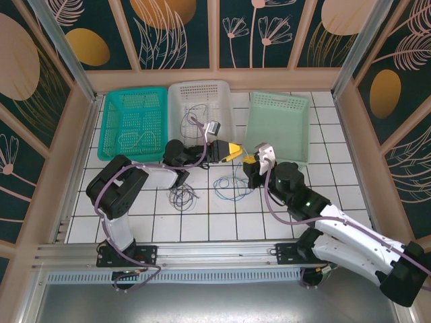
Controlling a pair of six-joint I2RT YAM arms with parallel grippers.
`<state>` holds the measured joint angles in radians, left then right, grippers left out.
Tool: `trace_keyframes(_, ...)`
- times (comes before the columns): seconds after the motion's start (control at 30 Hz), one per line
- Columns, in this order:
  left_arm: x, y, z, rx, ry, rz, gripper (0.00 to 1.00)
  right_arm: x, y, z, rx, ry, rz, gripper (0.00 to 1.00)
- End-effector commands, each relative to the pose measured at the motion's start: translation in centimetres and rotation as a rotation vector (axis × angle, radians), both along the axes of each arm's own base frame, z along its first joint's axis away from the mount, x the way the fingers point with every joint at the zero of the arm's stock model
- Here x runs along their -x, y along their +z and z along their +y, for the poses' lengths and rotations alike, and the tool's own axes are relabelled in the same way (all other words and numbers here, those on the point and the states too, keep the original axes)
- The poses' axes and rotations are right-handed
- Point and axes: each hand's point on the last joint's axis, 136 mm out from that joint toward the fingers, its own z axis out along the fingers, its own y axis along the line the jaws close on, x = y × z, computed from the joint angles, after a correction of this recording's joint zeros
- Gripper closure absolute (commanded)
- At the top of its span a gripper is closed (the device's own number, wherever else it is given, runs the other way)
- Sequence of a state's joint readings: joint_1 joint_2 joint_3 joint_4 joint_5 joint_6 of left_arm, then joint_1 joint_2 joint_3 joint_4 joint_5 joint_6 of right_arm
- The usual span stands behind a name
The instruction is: Untangle the cables
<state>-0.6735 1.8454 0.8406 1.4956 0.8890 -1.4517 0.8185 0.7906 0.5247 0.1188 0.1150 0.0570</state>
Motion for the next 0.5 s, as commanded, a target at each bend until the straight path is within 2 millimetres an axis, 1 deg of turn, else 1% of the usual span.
trace_keyframes(0.0,0.3,1.8,-0.3,0.062,-0.013,-0.046,0.25,0.1,-0.1,0.6,-0.003,0.020,-0.016,1.00)
trace_keyframes(0.23,0.3,2.2,-0.6,0.081,-0.023,-0.049,0.30,0.3,-0.7,1.0,0.013,0.043,0.003,1.00)
trace_keyframes(0.27,0.2,2.2,-0.7,0.082,-0.023,-0.051,0.32,0.3,-0.8,1.1,0.015,0.043,0.006,1.00)
trace_keyframes(0.33,0.1,2.2,-0.8,0.083,-0.025,-0.052,0.38,0.3,-1.0,1.1,0.017,0.042,0.011,1.00)
trace_keyframes(0.47,0.1,2.0,-0.9,0.087,-0.027,-0.045,0.56,0.4,-1.1,1.1,0.021,0.046,0.018,1.00)
